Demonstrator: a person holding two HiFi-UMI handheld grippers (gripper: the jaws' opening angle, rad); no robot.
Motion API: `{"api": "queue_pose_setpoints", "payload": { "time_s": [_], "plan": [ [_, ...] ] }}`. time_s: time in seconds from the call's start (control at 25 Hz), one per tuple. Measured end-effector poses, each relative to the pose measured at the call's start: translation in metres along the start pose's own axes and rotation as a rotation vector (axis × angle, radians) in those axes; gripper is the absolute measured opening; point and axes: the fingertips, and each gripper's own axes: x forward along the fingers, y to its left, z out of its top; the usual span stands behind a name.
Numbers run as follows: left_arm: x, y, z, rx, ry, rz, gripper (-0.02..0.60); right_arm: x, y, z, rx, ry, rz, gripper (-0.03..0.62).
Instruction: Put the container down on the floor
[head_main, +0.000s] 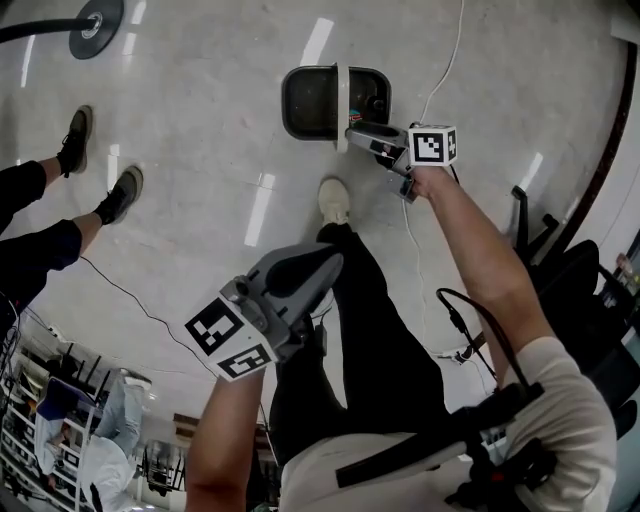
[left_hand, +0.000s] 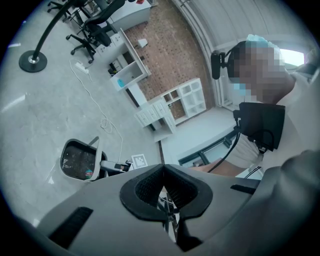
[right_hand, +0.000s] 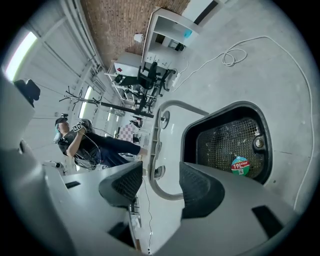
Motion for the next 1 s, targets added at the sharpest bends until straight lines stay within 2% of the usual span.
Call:
{"api": "queue_pose_setpoints", "payload": {
  "time_s": [0.28,0.44,0.6,0.76,1.0],
  "plan": [
    [-0.028,-0.021,0.000,0.029,0.008,0.011,0.011,-0.029,0.023,-0.010,-0.012,-0.031,-0.051,0.190],
    [-0.053,-0.046,0.000,0.070,0.015,0.009,0.011,-0.057,0.061,-0.021,-0.046,-0.069,-0.075,0.187],
    [-0.081,-0.081,-0.004,0.108,0.020,-0.008,0.011,-0.090,0.112,-0.050,-0.101,-0.072,-0.124,0.058],
    [-0.115,-0.129,-0.018,0.168,0.022,-0.041,0.011,-0.115,0.192,-0.089,-0.175,-0.080,-0.129,0.023],
    [-0.201,-0.201,-0.043,0.243,0.050,-0.095,0.011,-0.120,0.351,-0.156,-0.276,-0.127,-0.062,0.020]
  ]
}}
